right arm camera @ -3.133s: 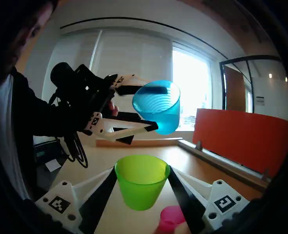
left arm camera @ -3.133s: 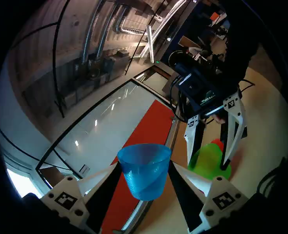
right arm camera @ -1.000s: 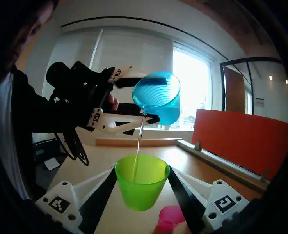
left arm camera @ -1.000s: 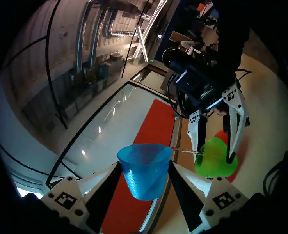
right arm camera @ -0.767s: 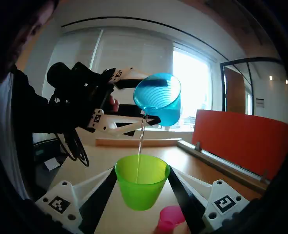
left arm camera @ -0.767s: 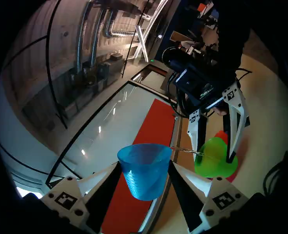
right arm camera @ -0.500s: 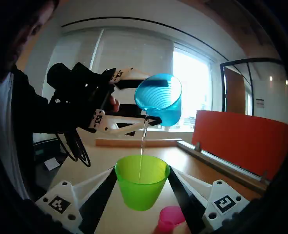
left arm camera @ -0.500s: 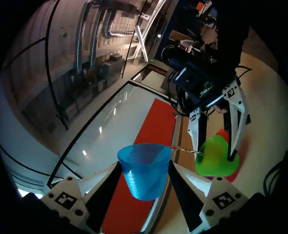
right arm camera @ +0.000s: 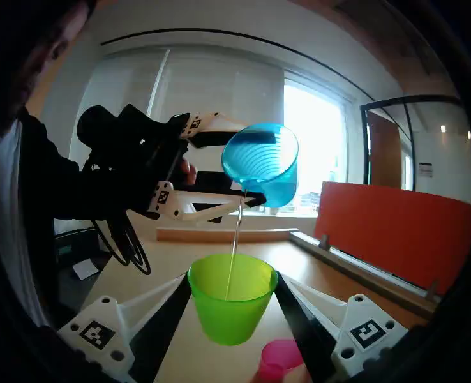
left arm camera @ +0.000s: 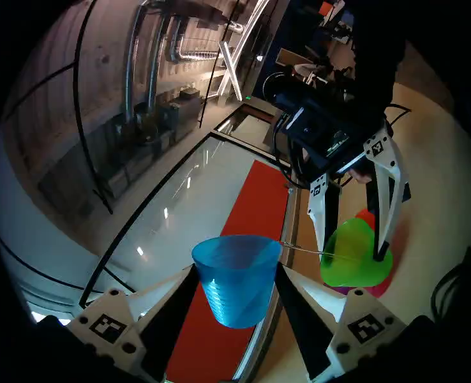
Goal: Pour water
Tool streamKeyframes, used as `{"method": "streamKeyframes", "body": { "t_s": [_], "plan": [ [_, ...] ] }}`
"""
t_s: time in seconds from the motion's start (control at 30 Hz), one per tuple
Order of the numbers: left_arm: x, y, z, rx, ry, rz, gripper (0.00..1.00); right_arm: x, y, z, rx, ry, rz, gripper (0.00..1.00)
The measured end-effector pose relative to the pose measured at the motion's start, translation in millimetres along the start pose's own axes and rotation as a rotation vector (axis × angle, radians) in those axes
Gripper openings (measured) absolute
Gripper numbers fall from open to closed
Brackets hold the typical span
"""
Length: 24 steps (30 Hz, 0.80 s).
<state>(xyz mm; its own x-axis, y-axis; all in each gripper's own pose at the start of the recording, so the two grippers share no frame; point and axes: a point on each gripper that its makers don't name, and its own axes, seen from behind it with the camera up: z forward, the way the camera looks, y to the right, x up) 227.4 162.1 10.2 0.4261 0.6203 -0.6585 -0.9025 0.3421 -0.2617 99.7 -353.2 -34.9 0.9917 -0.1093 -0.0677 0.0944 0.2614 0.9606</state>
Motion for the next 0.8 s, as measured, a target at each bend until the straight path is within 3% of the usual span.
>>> {"method": "streamKeyframes", "body": {
  "t_s": [0.8],
  "plan": [
    [4.9,0.6,-0.9,0.0,0.0,0.052,0.83,2.3,-1.4,-1.0,-0.005,0.006,-0.006,0.93]
  ]
}}
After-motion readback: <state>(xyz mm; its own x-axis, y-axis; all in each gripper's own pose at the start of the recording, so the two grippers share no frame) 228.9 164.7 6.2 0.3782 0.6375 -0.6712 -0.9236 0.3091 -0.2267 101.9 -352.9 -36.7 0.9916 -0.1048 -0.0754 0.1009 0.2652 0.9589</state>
